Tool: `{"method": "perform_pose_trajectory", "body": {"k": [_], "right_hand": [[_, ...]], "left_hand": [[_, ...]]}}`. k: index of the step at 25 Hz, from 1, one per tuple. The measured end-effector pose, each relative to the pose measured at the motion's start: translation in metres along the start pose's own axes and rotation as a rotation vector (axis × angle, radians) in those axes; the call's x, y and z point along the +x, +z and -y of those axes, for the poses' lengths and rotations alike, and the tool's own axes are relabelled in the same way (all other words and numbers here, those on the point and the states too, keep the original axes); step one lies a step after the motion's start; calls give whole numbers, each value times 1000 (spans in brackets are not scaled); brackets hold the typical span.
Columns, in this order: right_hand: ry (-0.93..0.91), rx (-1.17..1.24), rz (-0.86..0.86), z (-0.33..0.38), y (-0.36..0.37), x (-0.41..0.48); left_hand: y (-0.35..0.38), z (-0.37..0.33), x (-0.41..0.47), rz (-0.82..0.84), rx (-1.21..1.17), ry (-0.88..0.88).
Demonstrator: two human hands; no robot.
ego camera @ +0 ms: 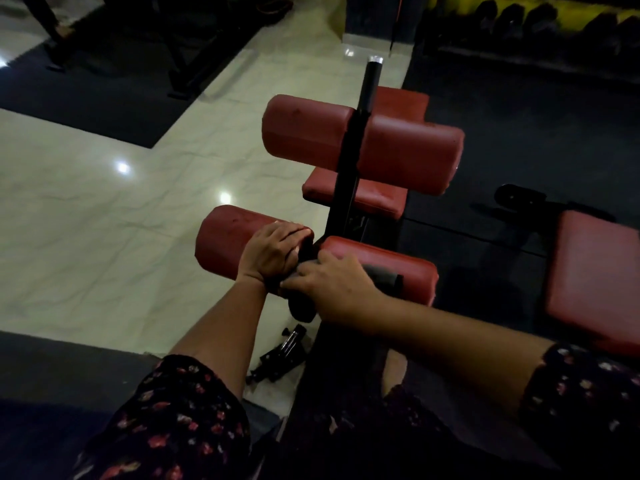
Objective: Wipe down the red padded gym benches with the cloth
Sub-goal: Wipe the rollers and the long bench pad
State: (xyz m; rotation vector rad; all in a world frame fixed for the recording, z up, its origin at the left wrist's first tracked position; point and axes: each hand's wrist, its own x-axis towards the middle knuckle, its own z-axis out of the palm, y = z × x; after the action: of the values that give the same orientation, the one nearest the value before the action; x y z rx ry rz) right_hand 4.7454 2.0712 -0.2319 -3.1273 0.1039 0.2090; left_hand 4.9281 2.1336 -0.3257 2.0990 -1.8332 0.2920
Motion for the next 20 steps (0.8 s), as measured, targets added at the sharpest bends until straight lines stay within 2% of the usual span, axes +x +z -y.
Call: {"method": "perform_pose_trajectory", "body": {"k": [5, 8, 9, 11, 13, 15, 17, 20], "right_hand": [[58, 121, 47, -38, -24, 18], [149, 30, 54, -93, -21, 32], [164, 42, 117, -117, -15, 34], [195, 252, 295, -154, -3, 36], [166, 368, 358, -171, 5, 41], [111, 417, 280, -171, 9, 53], [59, 566, 232, -162, 13, 64], [-81, 668, 324, -165, 21, 73]], "left_hand": [[0, 2, -3, 49, 3, 4], [-4, -6, -4, 56, -53, -87], [-6, -8, -4, 46, -69, -101], [-7, -8, -5, 45, -77, -106], [-8, -8, -4, 48, -55, -112], [-7, -10, -2, 62, -39, -128], [-6, -12, -3, 85, -18, -145], [-4, -20, -3, 48, 24, -189]]}}
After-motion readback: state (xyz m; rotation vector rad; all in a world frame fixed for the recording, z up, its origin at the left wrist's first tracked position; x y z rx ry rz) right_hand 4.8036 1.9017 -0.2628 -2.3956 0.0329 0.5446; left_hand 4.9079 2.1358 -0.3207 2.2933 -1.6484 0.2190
